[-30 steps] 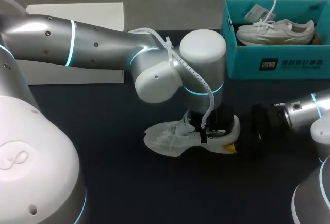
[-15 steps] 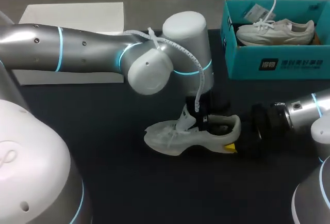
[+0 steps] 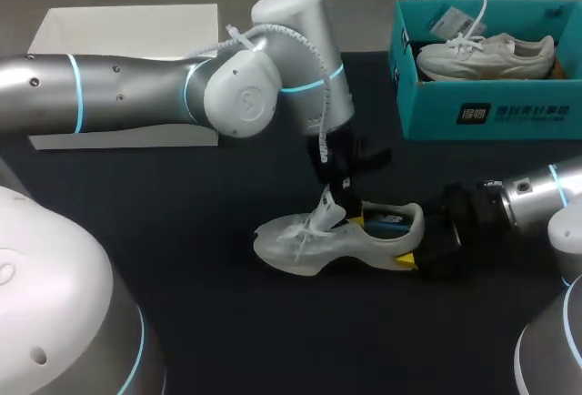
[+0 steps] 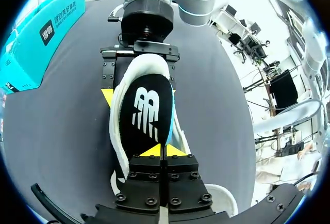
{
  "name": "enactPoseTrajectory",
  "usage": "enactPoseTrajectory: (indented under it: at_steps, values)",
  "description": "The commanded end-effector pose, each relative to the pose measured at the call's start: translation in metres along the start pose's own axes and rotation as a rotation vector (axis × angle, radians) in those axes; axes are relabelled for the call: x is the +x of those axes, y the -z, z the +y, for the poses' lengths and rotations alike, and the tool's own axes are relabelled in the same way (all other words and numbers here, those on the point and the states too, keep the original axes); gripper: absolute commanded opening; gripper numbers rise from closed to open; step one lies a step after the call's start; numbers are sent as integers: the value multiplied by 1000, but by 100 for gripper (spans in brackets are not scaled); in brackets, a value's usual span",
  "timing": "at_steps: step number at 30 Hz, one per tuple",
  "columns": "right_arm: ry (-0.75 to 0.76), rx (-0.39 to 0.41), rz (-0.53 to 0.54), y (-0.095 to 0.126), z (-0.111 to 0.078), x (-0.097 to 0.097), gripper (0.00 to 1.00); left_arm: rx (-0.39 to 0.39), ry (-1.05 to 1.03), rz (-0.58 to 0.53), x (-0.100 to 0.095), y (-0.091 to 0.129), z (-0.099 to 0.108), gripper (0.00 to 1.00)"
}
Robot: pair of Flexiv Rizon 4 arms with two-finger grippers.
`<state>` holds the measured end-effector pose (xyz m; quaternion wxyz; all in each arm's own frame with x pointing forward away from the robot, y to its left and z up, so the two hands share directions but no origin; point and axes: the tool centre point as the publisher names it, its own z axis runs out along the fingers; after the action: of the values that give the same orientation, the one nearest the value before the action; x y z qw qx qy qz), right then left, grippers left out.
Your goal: Take the shoe out of the shoebox, open the shoe tongue, remove and reinsert the insole, then place the shoe into the shoebox
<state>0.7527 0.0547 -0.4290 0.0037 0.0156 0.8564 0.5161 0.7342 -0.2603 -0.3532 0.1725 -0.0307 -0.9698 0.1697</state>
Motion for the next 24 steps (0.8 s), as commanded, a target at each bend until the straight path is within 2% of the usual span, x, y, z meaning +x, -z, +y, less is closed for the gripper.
enactPoseTrajectory:
  at_steps: [1, 10, 18, 24]
  values:
    - [0, 3, -2, -2, -2, 0, 0, 25, -4, 42, -1, 10, 5, 0]
    - [0, 3, -2, -2, -2, 0, 0, 73, -45, 219, 3, 18, -1, 0]
    - [0, 3, -2, -2, -2, 0, 0, 65, -69, 272, 10, 4, -19, 0]
    - [0, 3, -2, -2, -2, 0, 0, 90, -55, 276, 9, 1, -30, 0]
